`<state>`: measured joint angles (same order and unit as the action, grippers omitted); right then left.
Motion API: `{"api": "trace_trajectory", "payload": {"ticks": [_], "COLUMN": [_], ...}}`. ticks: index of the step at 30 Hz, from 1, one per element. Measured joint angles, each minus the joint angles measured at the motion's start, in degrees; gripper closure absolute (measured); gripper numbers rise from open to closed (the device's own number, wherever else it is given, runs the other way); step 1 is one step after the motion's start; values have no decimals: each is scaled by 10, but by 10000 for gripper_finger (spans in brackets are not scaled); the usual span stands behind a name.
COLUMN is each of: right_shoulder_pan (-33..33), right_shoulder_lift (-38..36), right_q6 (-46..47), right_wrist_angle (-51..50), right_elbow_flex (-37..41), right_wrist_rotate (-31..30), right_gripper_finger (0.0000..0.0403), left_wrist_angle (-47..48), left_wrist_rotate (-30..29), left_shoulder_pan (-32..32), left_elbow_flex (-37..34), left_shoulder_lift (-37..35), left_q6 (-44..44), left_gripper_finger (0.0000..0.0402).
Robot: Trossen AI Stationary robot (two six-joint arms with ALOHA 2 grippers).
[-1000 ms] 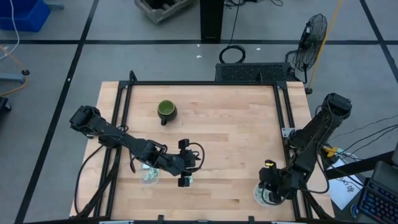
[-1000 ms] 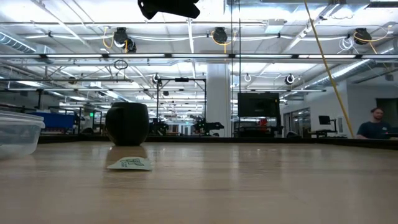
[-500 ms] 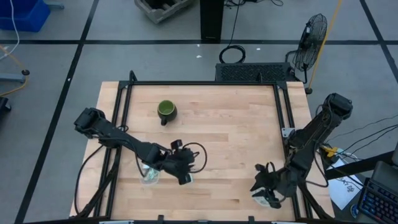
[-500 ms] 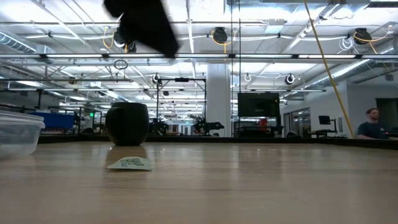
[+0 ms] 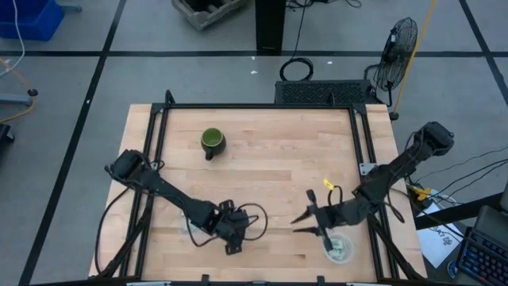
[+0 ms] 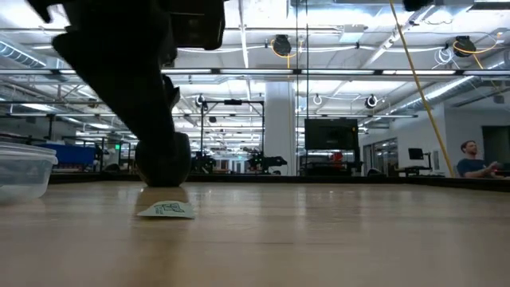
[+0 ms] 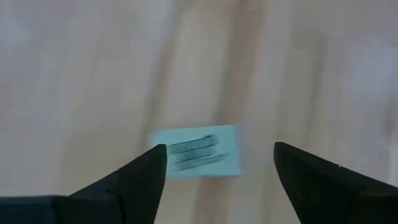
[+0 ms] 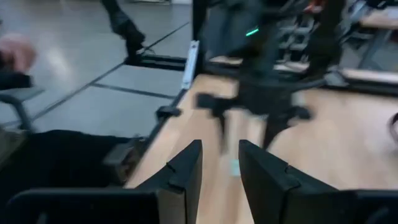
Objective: Pick and place Stevia / Truvia into bins
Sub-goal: Put the Stevia packet into the top left transparent container
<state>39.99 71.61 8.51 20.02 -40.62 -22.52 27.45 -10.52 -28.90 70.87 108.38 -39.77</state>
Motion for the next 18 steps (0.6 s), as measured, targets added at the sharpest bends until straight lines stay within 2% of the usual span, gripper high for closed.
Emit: {"api": "trace_trajectory", "payload": {"ticks": [8, 15, 18], "right_shoulder_pan": [-61, -67, -66], "right_shoulder_lift": [0, 0, 0], "right_q6": [-36, -36, -36], "right_wrist_angle": [7, 3, -2], "right_elbow_flex": [0, 0, 0], "right_wrist_rotate": [0, 1, 2], "right_gripper_finger": [303, 303, 303], "left_wrist_angle": [3, -4, -7], "left_wrist_rotate": [-33, -31, -31], "left_shoulder_pan": [-22, -15, -14], "left_elbow_flex": [0, 3, 2], "left_shoulder_lift": [49, 64, 64], "left_q6": [-1, 2, 3], "left_gripper_finger": [96, 97, 110]}}
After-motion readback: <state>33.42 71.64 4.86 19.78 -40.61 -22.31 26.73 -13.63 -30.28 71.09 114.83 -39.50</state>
